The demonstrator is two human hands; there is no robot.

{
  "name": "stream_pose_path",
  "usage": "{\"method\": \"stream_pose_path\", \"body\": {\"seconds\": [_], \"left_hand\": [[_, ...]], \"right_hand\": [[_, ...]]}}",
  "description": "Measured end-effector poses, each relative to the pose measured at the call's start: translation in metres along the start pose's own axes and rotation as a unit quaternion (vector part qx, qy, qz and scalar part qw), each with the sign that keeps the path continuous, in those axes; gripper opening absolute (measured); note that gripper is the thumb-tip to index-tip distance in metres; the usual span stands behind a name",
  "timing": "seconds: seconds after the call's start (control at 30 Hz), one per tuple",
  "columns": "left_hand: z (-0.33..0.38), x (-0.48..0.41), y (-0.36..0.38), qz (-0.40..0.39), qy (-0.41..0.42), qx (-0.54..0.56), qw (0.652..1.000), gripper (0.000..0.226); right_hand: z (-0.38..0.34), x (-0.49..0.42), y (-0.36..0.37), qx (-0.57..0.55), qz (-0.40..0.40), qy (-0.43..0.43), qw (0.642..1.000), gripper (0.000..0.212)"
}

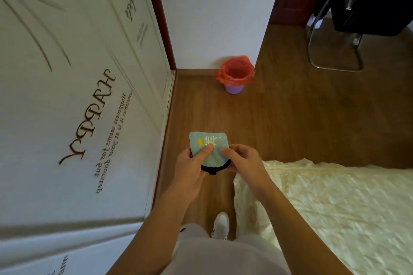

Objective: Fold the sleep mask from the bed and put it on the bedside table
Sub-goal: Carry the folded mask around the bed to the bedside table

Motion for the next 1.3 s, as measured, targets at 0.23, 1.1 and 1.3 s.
{"method": "stream_pose_path", "body": {"seconds": [0.23, 1.1, 1.3], "left_hand": [[0.028, -0.070, 0.053, -0.009, -0.009, -0.008, 1.000, 0.039], [0.147, -0.404, 0.269, -0.182, -0.139, -0.116, 0.966, 0.026], [0.108, -0.431, 0.339, -0.231, -0.209, -0.154, 0.938, 0.048]], "right_hand": [[-0.028, -0.076, -0.035, -0.030, 0.009, 0.010, 0.999, 0.019], [-0.146, -0.364, -0.145, -0.082, 0.223, 0.086, 0.968, 0.027], [-0.126, -0.363, -0.203, -0.119, 0.304, 0.125, 0.937, 0.022]]}}
Point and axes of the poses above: each hand's wrist, its own x-axis away from the middle knuckle, its own y-axis out of the palm, z = x × y, the point moved 2 cm from there along -x, towards the middle knuckle, and after that the axes turned 13 degrees about x, right-handed, at the moved point
